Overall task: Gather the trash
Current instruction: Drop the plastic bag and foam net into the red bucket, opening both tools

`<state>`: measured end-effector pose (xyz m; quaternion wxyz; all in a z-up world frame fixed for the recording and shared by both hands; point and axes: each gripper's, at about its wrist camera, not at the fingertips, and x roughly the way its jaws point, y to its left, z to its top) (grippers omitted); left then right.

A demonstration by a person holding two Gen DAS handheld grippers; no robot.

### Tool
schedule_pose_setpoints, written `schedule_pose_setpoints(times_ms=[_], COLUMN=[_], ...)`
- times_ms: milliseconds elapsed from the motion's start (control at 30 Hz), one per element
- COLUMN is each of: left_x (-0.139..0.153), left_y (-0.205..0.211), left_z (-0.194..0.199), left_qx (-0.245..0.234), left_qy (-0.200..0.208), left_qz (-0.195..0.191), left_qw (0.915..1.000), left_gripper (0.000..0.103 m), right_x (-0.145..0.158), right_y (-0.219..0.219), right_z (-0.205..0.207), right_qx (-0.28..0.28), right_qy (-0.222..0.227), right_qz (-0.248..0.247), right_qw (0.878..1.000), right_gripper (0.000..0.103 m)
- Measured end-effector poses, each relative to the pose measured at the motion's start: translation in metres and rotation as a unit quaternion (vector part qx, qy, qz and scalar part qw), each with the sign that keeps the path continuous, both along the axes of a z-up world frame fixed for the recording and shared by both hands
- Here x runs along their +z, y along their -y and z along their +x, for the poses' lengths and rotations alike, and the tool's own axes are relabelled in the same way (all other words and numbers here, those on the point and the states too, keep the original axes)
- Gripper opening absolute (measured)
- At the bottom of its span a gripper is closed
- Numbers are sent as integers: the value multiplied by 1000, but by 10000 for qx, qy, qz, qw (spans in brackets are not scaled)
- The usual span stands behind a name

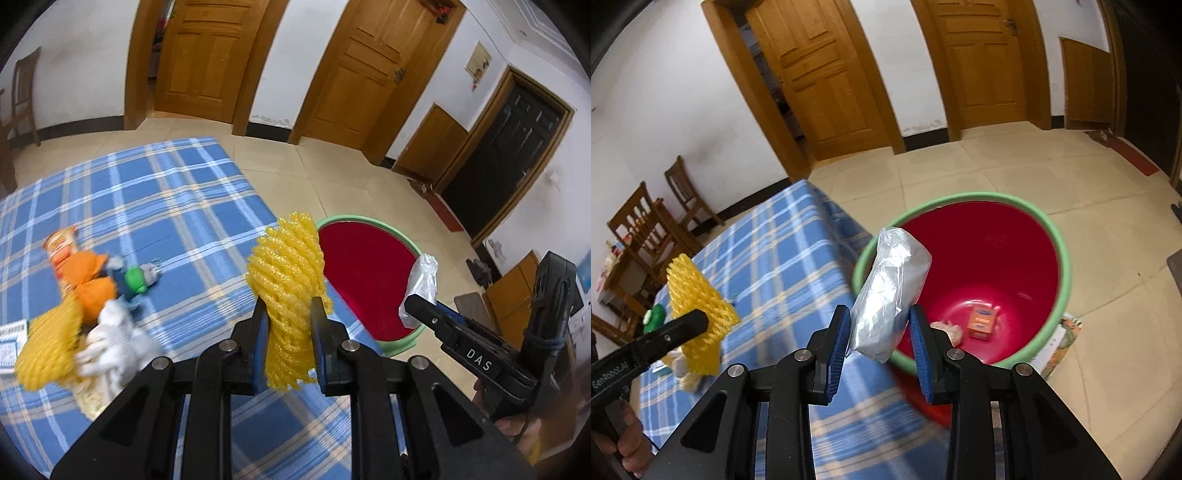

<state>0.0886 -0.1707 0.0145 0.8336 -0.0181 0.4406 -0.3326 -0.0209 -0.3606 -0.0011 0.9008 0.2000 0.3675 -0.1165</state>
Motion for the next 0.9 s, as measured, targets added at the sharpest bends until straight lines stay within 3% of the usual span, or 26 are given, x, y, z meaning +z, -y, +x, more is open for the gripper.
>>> schedule_pose_setpoints(times_ms=[533, 900], left_x=[-19, -29], left_y=[91, 122], left_z=[11, 19], left_qx=[-600, -744], left_qy=[69, 103], left_qz=[563, 808], left_qw=[9966, 9939], left_gripper=[21, 21], right_x=[-22, -23], right_y=[53, 69], right_z=[2, 4], right_qx=[-408, -492], right_qy=[-233, -194], right_qz=[-44, -135], right_qw=[9989, 9985], right_gripper=[36, 37])
